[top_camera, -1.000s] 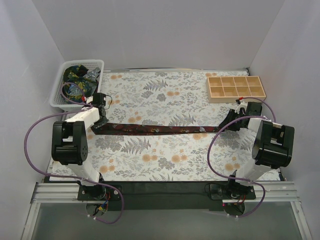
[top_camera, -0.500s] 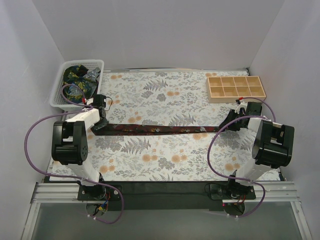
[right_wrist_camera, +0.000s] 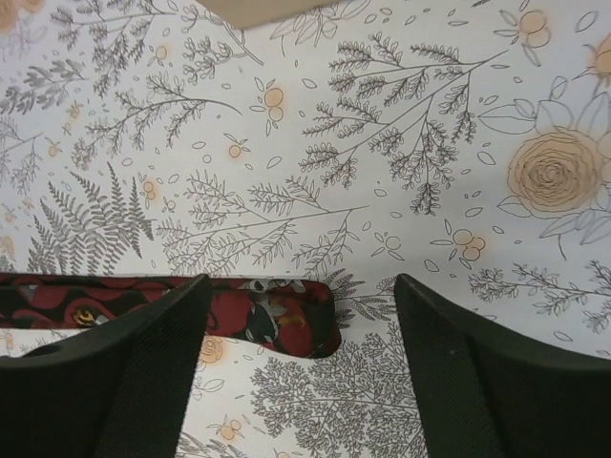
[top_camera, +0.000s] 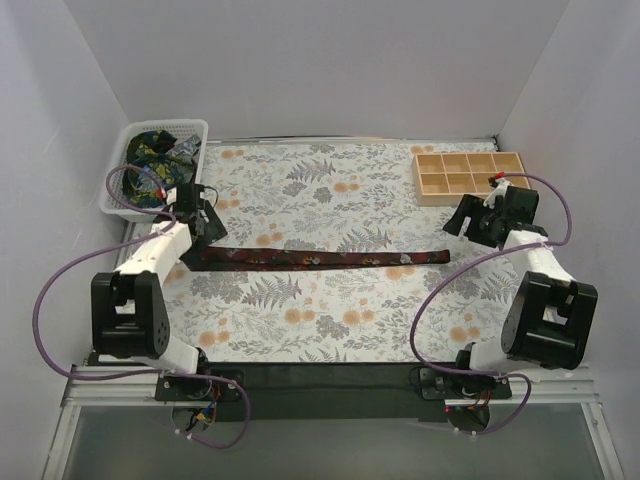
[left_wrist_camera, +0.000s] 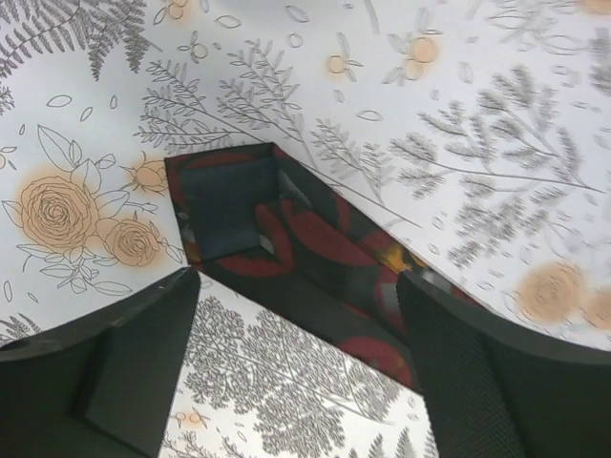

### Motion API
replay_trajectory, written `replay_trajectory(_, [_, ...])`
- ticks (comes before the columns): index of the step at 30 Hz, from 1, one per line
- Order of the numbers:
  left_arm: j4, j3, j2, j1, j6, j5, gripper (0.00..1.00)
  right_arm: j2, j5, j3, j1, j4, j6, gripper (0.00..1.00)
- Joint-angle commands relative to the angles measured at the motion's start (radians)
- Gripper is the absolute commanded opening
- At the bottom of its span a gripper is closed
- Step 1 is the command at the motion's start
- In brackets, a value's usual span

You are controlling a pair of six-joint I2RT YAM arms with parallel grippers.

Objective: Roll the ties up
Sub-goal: Flatten the tie

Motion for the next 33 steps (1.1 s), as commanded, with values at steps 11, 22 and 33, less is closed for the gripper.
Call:
replay_trajectory(11, [0.138, 0.034, -0.107, -0.401, 0.297, 0.305, 0.94, -0.243, 0.044, 0.068, 0.213, -0.205, 0.074, 0.89])
replay_trajectory(22, [0.239, 0.145, 0.163, -0.587, 0.615, 0.348, 0.94, -0.446, -0.013, -0.055, 0.235, -0.238, 0.040, 0.98])
replay_trajectory(33, [0.257, 0.180, 0.294, -0.642, 0.711, 0.353, 0.89, -0.506, -0.056, -0.087, 0.262, -0.200, 0.060, 0.98])
